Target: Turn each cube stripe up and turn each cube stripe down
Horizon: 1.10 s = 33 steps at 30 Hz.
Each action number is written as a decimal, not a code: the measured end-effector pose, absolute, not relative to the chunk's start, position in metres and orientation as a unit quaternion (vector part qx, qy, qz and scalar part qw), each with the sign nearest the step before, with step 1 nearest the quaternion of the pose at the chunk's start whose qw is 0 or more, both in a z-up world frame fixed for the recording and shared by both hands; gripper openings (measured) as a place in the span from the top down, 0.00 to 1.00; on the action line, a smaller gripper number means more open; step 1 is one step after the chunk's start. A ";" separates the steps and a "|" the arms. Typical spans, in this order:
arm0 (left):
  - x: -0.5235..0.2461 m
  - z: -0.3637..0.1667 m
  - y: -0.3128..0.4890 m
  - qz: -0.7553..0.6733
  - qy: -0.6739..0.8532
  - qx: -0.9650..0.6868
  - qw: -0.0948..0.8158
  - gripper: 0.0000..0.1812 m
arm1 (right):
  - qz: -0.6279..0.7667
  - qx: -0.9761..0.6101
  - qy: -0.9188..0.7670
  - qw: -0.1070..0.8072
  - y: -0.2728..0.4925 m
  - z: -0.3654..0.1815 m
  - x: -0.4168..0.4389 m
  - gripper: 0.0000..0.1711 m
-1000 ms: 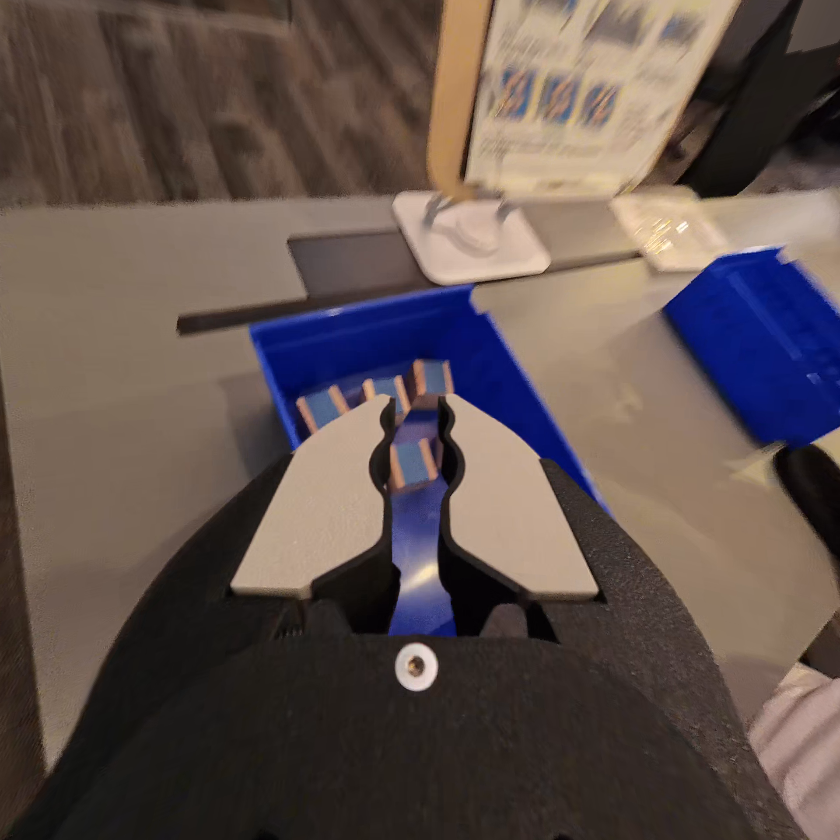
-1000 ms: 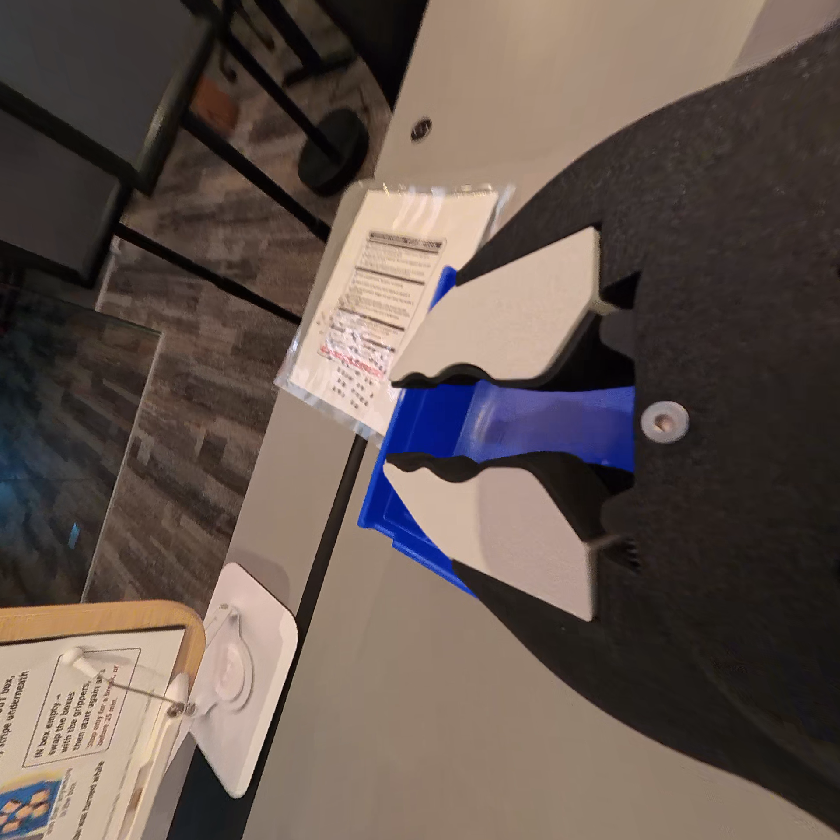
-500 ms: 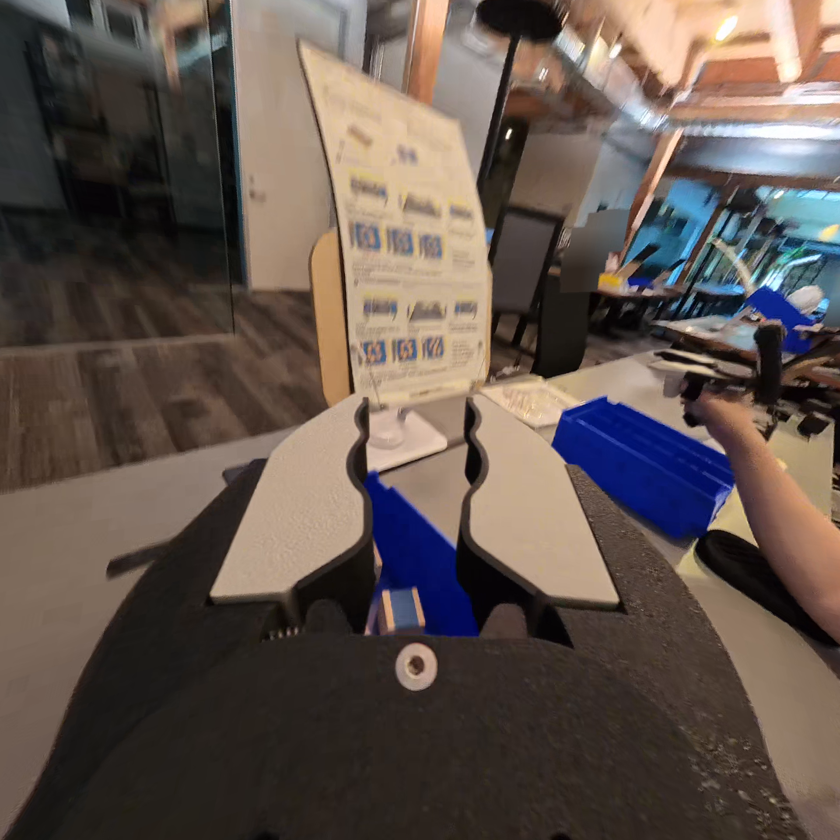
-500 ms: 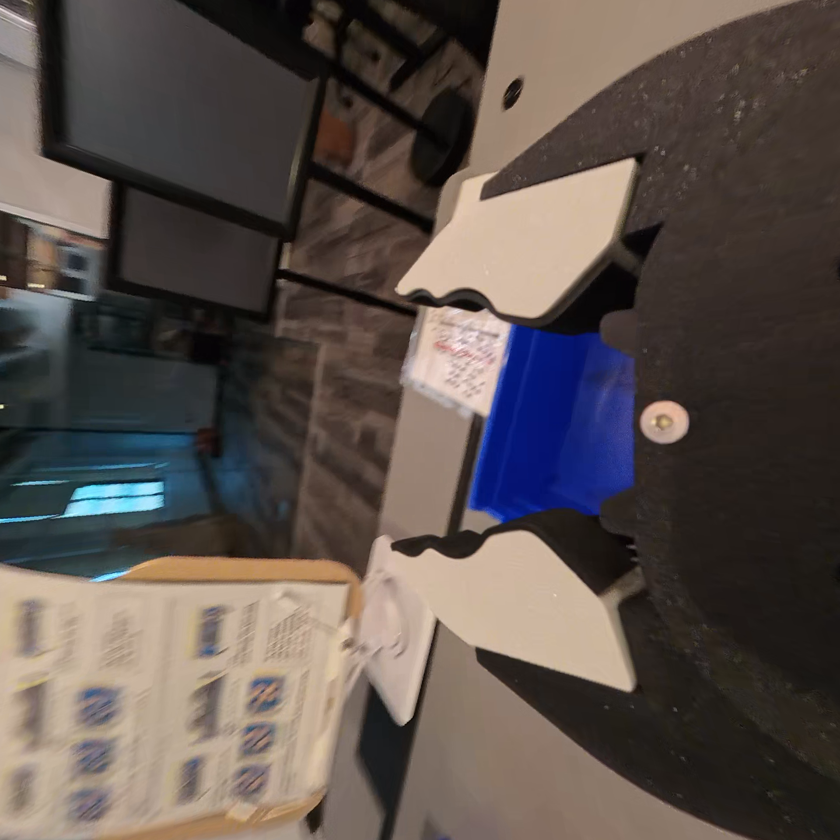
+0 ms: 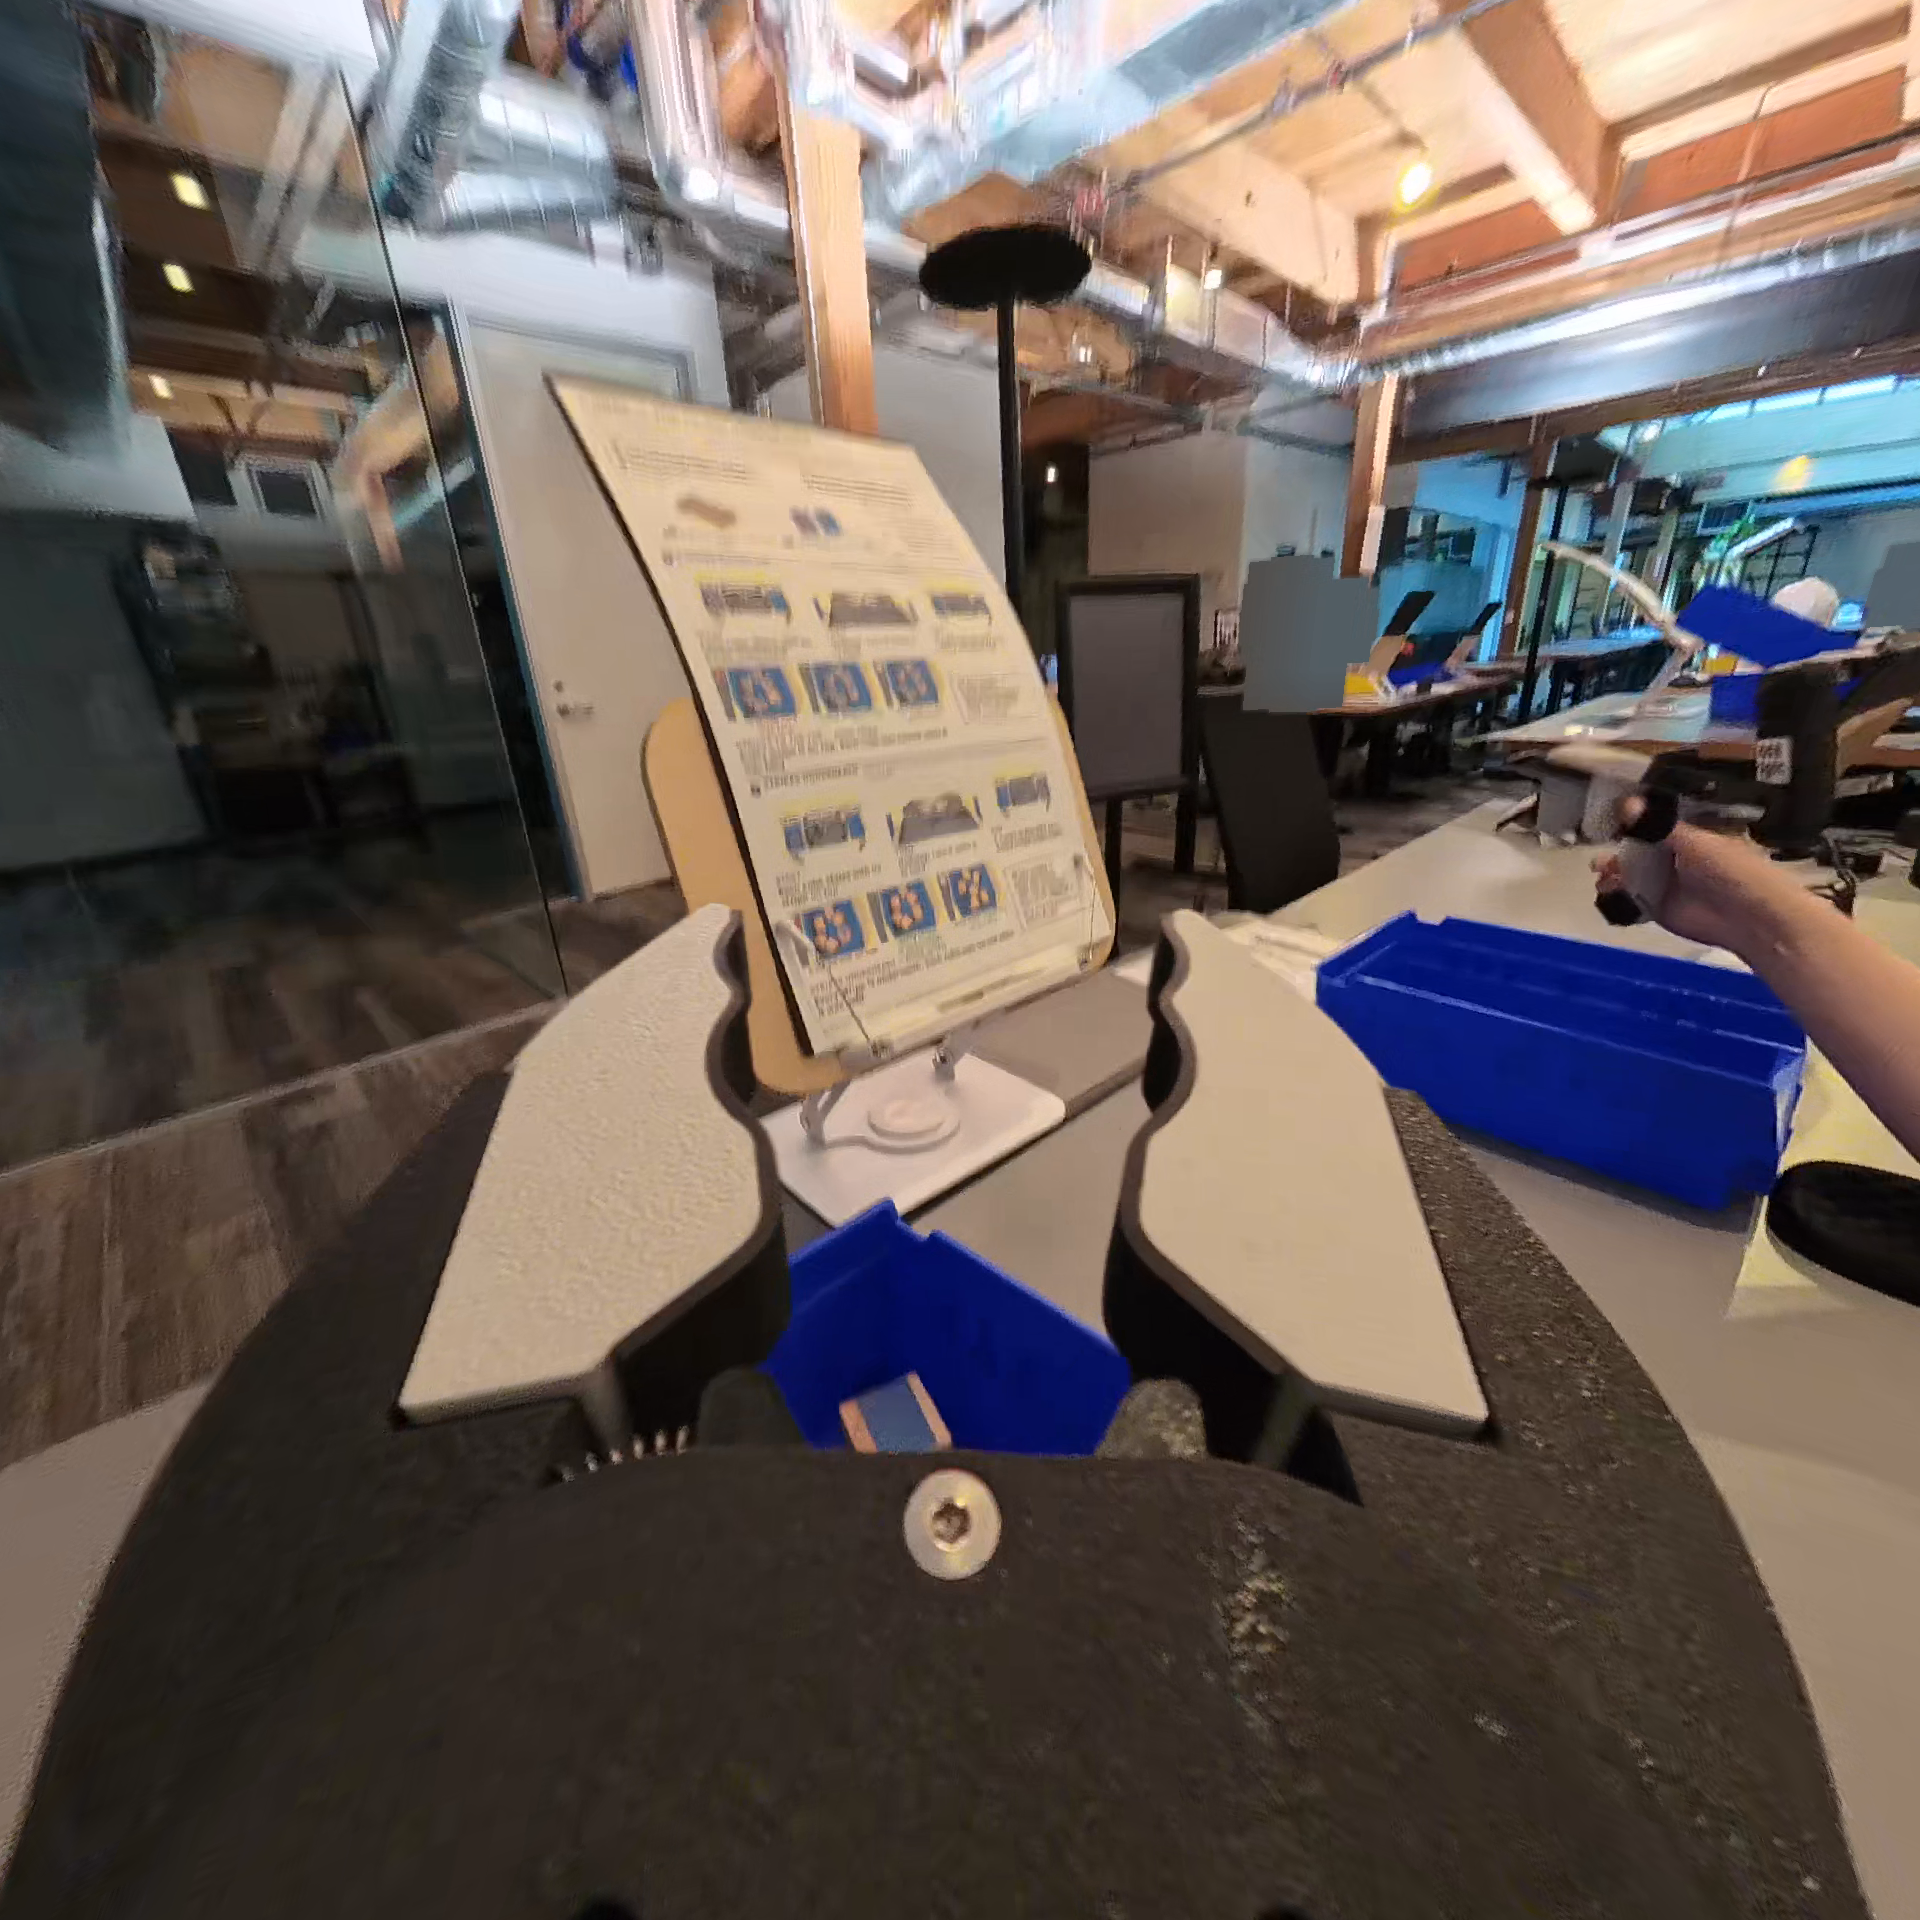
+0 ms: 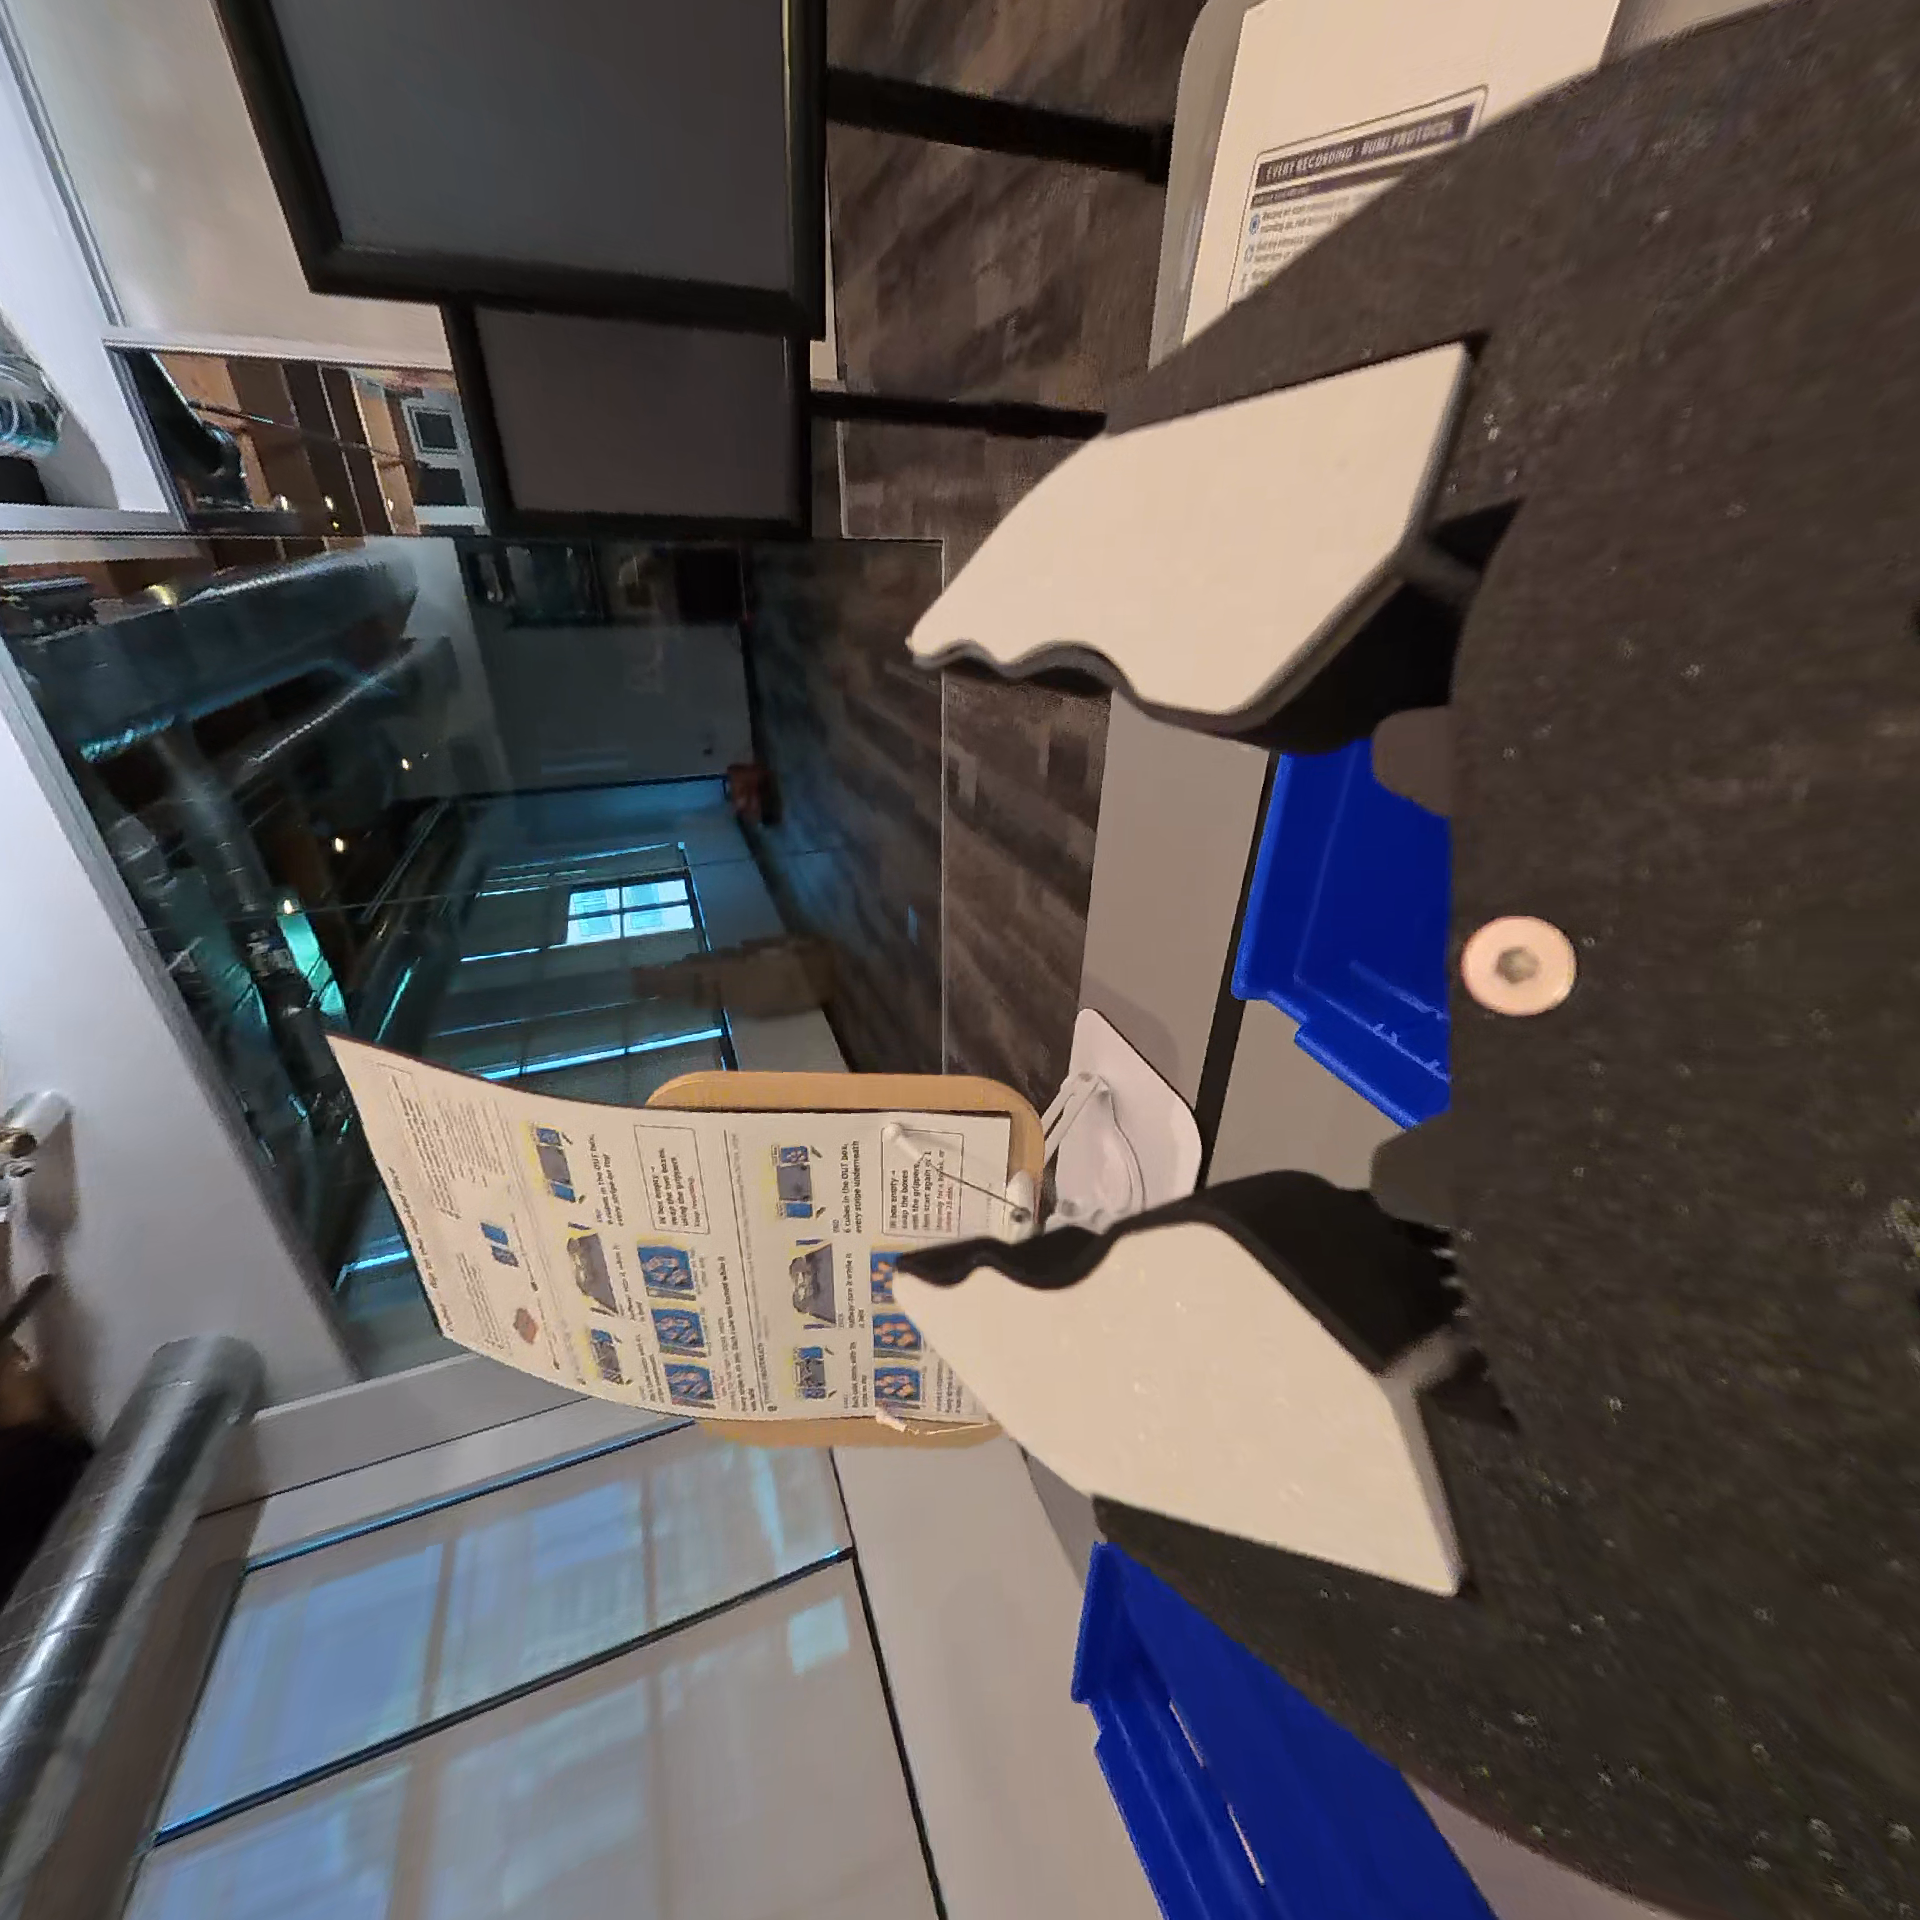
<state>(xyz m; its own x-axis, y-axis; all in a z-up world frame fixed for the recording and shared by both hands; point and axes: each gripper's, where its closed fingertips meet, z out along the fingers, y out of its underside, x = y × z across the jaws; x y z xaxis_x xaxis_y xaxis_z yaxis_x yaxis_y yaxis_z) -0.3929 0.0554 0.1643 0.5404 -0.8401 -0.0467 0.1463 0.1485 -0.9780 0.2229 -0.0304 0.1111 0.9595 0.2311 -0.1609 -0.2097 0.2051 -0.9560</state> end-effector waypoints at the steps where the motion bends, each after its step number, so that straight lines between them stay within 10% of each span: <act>1: -0.391 0.156 0.061 -0.351 0.321 -0.564 0.675 0.57 | 0.139 -0.615 -0.004 0.776 -0.030 0.110 0.226 0.36; 17: -0.386 0.114 0.094 -0.230 0.301 -0.689 0.618 0.51 | 0.116 -0.653 0.023 0.748 -0.020 0.098 0.230 0.17; 26: -0.362 0.099 0.057 -0.263 0.433 -0.662 0.553 1.00 | 0.169 -0.588 -0.093 0.785 -0.044 0.124 0.194 0.79; 29: -0.358 0.096 0.056 -0.264 0.439 -0.664 0.544 1.00 | 0.187 -0.580 -0.082 0.789 -0.046 0.128 0.196 0.77; 33: -0.359 0.075 0.064 -0.222 0.437 -0.704 0.514 0.73 | 0.110 -0.609 -0.033 0.785 -0.038 0.121 0.216 0.46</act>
<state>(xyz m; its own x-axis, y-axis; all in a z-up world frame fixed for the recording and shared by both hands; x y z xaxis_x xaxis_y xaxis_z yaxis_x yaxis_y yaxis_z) -0.3592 0.0643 0.0751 0.5200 -0.8431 -0.1374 -0.3869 -0.0890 -0.9178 0.2162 -0.0379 0.1212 0.9735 0.2137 -0.0819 -0.1323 0.2335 -0.9633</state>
